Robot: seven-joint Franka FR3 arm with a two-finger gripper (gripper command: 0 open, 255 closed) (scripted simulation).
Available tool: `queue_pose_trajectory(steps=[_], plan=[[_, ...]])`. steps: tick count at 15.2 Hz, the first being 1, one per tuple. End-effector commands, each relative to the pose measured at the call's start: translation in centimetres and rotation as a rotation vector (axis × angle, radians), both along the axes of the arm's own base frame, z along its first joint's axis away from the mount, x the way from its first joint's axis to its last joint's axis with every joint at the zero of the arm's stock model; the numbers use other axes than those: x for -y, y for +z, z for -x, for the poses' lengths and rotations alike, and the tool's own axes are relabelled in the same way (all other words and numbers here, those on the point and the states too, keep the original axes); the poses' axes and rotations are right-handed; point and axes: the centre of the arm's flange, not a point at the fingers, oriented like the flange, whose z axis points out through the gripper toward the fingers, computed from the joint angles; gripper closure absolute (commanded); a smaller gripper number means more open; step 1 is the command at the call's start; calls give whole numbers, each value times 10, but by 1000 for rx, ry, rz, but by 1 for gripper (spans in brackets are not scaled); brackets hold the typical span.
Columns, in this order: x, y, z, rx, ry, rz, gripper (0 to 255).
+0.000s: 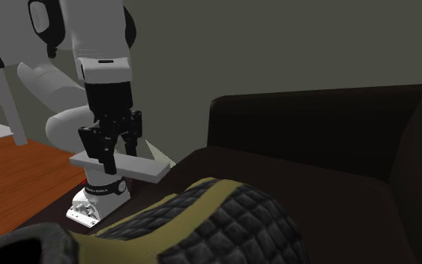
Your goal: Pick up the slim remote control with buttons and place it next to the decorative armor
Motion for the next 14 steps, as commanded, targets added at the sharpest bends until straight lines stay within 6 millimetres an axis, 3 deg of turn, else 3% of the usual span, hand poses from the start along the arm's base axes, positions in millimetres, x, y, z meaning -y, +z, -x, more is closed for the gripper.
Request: queue_pose_trajectory(steps=[1,14], plan=[[0,-10,0,1,0,0,255],[0,-79,0,1,0,0,255]])
